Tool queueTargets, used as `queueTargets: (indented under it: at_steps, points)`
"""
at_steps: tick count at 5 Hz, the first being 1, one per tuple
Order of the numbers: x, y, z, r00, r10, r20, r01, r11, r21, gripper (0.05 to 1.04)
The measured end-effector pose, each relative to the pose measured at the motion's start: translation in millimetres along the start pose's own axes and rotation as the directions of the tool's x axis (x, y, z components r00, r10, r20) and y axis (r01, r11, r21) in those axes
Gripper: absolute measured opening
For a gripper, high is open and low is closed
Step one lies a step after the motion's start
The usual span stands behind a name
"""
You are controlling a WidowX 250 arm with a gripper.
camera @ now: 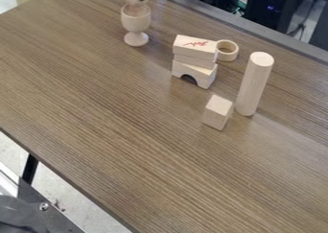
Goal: Put the ball in the cup
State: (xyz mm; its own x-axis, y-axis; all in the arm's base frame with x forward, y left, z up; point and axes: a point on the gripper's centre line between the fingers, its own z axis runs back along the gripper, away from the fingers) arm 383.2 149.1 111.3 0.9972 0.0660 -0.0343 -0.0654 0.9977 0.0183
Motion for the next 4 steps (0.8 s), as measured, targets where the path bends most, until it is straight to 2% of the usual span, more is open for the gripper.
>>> queueTargets:
  at_steps: [1, 2, 4]
  points:
    - [2.5, -1.4, 0.1, 1.0, -0.003, 0.011, 0.003, 1.0, 0.007, 0.787]
    - [2.5, -1.8, -1.0, 1.0, -0.002, 0.011, 0.002, 1.0, 0.008, 1.004]
    - [-6.7, -10.3, -13.8, 0.999, -0.026, -0.033, 0.027, 0.999, 0.023, 0.999]
